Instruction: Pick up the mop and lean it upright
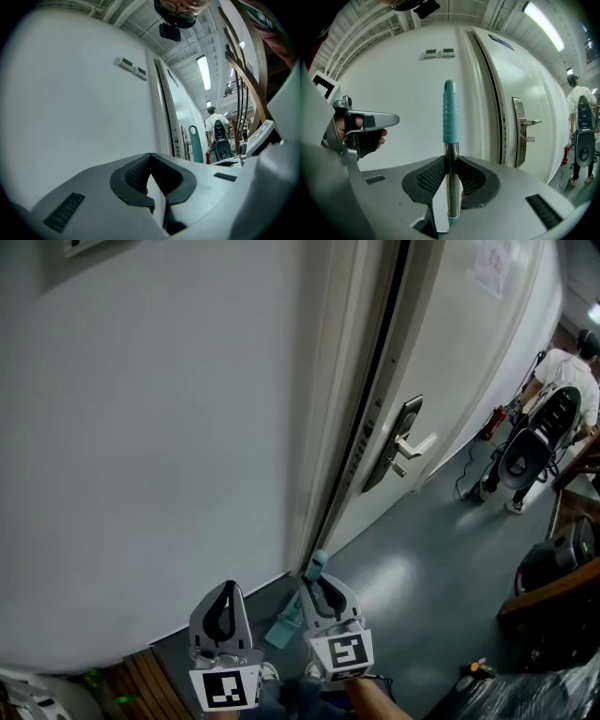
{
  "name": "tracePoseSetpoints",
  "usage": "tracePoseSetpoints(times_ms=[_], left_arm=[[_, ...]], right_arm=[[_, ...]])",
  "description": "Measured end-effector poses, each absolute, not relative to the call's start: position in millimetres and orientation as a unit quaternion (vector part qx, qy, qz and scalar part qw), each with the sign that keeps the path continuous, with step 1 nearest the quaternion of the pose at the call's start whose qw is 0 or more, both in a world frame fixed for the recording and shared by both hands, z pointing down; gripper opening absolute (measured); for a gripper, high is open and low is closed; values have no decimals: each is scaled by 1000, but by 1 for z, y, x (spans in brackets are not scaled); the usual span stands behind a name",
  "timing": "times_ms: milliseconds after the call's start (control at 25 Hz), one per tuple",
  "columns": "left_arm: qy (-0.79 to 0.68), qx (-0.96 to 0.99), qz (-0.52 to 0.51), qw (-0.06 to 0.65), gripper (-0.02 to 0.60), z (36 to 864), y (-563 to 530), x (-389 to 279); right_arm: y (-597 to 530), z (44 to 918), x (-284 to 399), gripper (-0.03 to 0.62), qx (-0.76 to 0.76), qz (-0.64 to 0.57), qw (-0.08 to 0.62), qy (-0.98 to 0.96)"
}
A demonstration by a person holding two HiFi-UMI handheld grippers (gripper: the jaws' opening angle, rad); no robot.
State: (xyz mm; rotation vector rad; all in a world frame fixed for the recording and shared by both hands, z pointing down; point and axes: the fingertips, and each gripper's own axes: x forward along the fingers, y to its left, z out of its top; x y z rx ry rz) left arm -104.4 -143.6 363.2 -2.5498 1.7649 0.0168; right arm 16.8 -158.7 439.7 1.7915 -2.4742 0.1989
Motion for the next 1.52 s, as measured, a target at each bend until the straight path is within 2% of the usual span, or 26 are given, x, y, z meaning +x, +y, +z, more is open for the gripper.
tracePoseSetpoints(times_ms=[800,1520], left_arm=[[579,-815,-8,15,12,375,-147,-108],[581,-813,-17,7,12,386,-151,-108]], right_arm=[[-157,498,3,95,560,86,83,-820],[-166,514,2,95,562,86,90,-818]])
